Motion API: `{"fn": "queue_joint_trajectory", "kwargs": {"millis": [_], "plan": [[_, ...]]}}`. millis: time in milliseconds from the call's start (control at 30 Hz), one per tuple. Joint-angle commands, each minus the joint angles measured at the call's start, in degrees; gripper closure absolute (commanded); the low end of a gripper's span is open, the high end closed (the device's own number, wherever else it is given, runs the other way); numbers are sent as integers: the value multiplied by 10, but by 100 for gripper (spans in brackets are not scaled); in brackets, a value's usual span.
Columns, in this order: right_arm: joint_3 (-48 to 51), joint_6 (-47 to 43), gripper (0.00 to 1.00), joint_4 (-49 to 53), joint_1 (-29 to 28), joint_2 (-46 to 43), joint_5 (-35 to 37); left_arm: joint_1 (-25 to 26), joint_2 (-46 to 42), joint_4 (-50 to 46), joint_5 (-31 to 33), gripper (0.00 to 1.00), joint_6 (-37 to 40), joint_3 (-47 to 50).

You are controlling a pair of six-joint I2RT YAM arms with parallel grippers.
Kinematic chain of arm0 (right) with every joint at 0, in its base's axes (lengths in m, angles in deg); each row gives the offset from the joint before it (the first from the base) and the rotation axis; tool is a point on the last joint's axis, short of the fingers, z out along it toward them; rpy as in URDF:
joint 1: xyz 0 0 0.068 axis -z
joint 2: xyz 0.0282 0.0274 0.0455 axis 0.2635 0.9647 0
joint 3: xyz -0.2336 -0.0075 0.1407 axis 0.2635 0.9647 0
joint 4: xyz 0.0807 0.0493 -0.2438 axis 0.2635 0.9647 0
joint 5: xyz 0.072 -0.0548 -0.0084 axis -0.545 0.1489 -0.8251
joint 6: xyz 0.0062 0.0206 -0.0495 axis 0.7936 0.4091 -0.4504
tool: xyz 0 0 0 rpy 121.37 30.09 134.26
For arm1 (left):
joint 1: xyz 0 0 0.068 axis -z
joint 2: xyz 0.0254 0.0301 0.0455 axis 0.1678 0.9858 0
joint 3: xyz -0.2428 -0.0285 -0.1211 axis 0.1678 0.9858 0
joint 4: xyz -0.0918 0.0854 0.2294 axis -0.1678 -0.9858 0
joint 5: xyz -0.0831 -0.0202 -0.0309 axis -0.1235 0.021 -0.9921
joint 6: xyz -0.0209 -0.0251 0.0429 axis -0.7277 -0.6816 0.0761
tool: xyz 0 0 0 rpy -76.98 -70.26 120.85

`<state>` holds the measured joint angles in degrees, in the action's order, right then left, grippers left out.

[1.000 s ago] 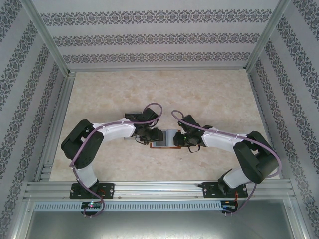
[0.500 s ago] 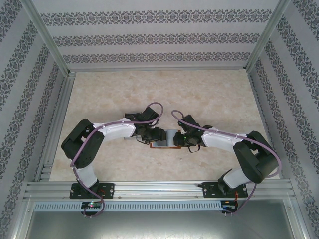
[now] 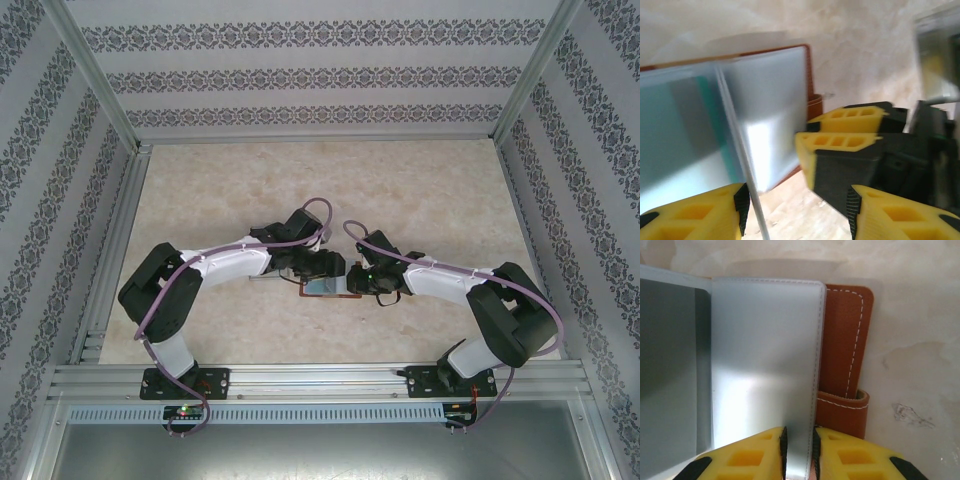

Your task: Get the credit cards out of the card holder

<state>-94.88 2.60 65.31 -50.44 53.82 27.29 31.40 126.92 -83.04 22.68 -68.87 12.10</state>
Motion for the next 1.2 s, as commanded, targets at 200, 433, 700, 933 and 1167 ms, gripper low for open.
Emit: {"fn": "queue_joint_trajectory", "kwargs": {"millis": [200,433,700,933,1167], "plan": [[24,21,73,22,4,-18,23,17,-2,39,-44,45,17,-17],[32,26,73,28,15,-40,30,11,-20,33,-14,44,16,10],[39,27,73,46,29,-75,51,-4,-39,0,51,55,6,33],[43,24,72,55,42,-141,66,-22,-18,-15,54,68,3,56],[15,15,65,39,36,-98,16,-22,11,-15,44,71,-1,54]]}}
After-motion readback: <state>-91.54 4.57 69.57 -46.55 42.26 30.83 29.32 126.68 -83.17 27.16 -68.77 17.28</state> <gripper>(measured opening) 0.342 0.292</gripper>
